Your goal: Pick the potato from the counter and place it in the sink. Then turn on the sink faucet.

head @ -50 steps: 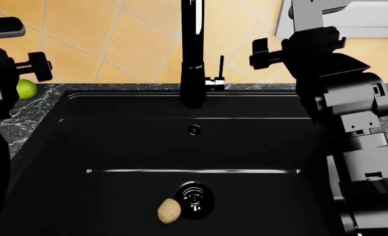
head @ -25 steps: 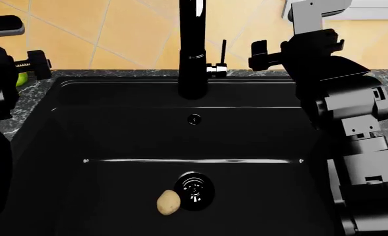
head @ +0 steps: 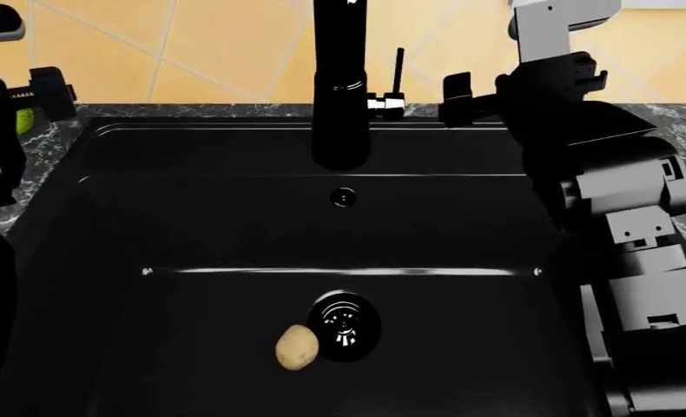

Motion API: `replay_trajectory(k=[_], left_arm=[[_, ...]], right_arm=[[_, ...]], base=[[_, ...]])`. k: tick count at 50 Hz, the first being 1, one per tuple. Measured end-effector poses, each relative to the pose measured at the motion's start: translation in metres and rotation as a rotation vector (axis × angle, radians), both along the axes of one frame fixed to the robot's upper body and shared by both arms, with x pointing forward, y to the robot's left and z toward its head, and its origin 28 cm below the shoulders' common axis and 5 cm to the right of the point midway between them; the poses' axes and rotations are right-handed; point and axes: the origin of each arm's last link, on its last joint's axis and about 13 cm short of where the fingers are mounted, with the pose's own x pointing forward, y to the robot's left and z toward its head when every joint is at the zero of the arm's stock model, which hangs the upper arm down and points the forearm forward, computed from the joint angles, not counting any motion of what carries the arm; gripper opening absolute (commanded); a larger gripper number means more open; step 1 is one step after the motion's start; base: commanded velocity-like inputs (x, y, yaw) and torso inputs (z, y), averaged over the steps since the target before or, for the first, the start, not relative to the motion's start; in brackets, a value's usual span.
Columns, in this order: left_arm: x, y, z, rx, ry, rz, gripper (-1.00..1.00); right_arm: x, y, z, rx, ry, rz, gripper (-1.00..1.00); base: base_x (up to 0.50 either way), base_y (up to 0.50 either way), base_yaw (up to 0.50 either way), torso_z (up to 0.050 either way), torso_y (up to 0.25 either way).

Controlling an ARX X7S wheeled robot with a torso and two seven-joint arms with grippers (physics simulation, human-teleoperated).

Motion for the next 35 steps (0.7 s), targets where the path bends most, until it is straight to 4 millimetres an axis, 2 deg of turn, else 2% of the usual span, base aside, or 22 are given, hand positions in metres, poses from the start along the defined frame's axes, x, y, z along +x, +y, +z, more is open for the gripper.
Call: replay_trajectory(k=[18, 35], left_arm=[[0.002, -0.002, 0.012, -0.004, -0.059, -0.03, 1.0], [0.002, -0.003, 0.02, -0.006, -0.086, -0.052, 1.0]], right_arm=[[-0.002, 0.007, -0.002, 0.036, -0.007, 0.049, 1.0], [-0.02, 0.02, -0.013, 0.096, -0.012, 0.111, 1.0]], base=[[0.0, 0.0, 0.0, 0.0, 0.0], [0.0, 0.0, 0.0, 0.0, 0.0]])
